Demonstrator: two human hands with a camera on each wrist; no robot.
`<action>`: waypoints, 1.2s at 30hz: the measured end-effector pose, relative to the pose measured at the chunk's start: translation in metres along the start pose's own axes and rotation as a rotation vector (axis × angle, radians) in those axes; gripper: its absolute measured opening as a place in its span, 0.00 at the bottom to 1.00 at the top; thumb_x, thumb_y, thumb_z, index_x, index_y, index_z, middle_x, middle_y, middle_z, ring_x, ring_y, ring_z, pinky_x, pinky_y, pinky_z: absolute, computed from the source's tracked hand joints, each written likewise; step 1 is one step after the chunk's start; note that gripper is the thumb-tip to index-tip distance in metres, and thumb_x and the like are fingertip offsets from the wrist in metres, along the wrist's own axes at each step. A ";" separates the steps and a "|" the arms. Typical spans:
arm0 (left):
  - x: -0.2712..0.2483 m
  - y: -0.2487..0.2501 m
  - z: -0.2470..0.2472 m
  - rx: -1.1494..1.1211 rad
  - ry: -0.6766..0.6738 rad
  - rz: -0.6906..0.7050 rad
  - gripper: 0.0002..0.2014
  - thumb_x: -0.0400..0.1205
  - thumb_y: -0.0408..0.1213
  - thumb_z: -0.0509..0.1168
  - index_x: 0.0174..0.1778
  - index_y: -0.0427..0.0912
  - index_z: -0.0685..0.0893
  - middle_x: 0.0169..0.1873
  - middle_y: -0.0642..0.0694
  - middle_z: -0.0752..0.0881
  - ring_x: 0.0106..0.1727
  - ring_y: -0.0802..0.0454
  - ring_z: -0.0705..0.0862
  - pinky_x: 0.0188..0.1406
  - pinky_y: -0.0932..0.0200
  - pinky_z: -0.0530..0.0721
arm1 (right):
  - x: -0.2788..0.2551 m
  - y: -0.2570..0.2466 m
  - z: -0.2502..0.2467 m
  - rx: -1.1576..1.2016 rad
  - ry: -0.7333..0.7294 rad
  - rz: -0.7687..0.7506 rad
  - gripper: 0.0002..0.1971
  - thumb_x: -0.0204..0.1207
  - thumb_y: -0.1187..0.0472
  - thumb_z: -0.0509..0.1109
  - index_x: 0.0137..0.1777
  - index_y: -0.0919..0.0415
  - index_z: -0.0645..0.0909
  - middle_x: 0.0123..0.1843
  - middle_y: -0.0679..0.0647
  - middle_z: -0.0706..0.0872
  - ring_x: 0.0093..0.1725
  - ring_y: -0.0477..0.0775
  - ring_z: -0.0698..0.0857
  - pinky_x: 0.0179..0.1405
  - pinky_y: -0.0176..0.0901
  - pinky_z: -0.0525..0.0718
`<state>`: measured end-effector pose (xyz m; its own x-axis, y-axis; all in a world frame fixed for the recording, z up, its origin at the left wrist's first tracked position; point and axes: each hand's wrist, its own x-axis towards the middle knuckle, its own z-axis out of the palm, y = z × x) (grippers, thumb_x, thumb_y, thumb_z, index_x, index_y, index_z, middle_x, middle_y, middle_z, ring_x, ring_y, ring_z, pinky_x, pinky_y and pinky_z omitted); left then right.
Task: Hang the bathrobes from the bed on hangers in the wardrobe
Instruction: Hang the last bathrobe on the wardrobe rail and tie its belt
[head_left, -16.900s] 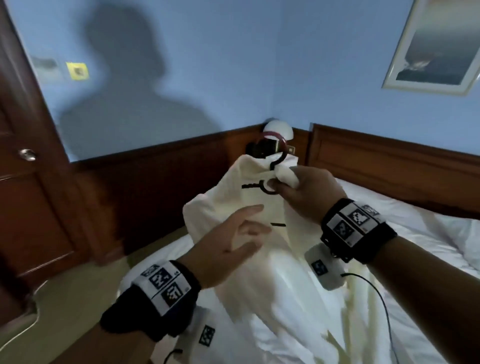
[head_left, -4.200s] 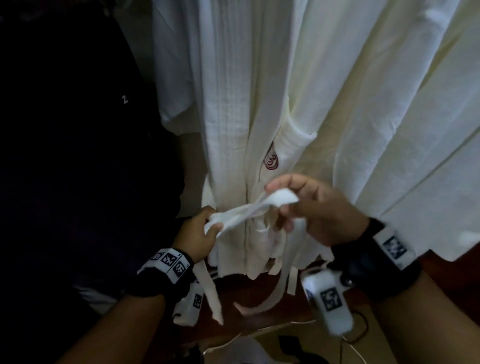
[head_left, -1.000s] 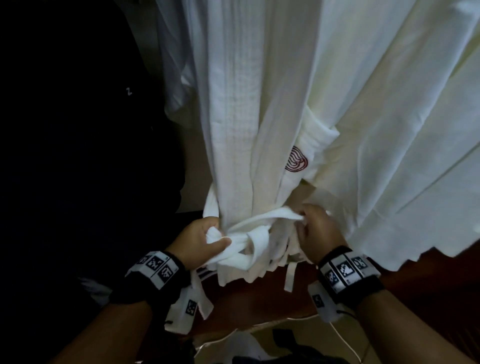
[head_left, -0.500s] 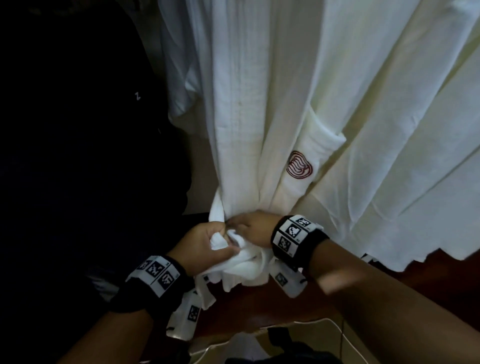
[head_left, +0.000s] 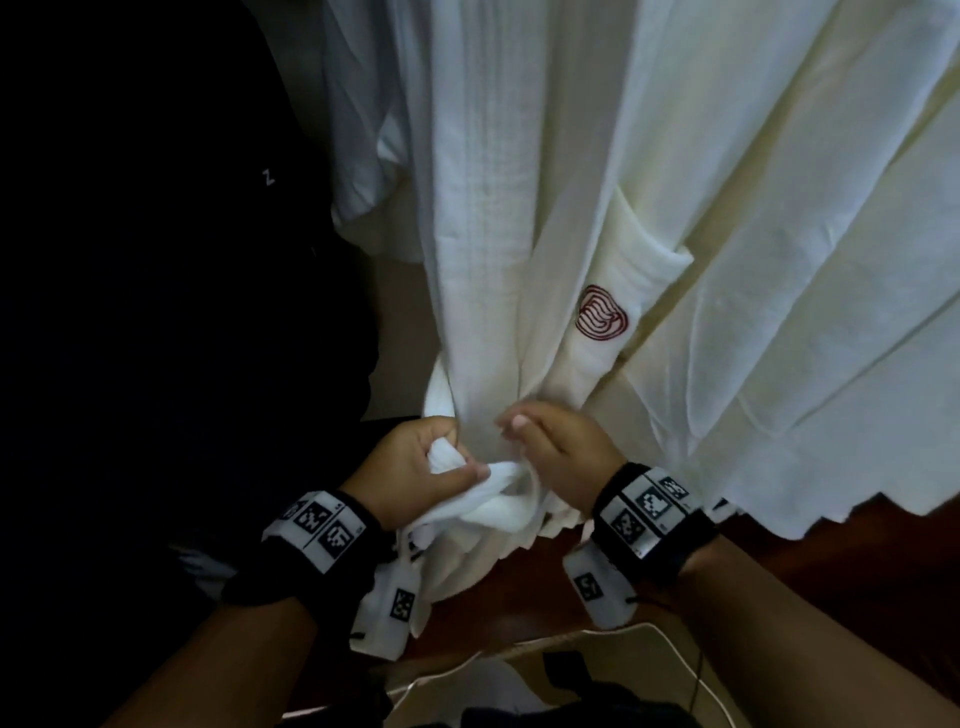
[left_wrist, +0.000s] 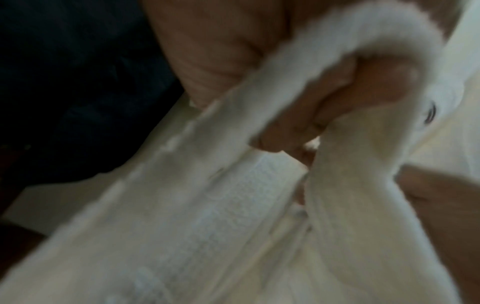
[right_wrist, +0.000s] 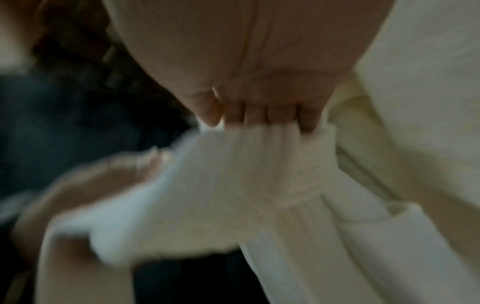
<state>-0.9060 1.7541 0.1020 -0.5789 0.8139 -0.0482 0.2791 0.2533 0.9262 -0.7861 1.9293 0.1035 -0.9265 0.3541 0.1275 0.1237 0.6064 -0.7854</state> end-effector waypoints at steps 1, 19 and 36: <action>0.002 0.001 0.000 -0.034 0.011 -0.002 0.20 0.67 0.50 0.77 0.28 0.48 0.72 0.37 0.31 0.87 0.34 0.53 0.81 0.33 0.54 0.81 | -0.002 0.004 -0.005 0.034 0.147 0.047 0.07 0.81 0.59 0.61 0.47 0.54 0.82 0.42 0.48 0.85 0.43 0.45 0.84 0.45 0.41 0.81; 0.018 0.052 -0.002 -0.556 -0.092 0.109 0.22 0.68 0.43 0.76 0.32 0.40 0.66 0.22 0.47 0.73 0.18 0.56 0.71 0.16 0.69 0.68 | -0.003 -0.017 0.014 0.798 -0.036 0.297 0.13 0.80 0.74 0.64 0.63 0.69 0.79 0.45 0.53 0.86 0.40 0.44 0.87 0.43 0.37 0.86; 0.091 -0.012 -0.055 0.472 0.551 -0.387 0.12 0.84 0.37 0.62 0.57 0.32 0.77 0.55 0.29 0.84 0.55 0.31 0.84 0.44 0.51 0.75 | -0.030 0.047 -0.063 0.316 0.346 0.756 0.18 0.82 0.55 0.65 0.31 0.62 0.78 0.22 0.56 0.75 0.19 0.55 0.72 0.21 0.42 0.72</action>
<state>-1.0041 1.7968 0.1064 -0.9590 0.2821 -0.0277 0.2046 0.7566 0.6210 -0.7298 1.9919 0.1012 -0.4713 0.8063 -0.3574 0.5077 -0.0833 -0.8575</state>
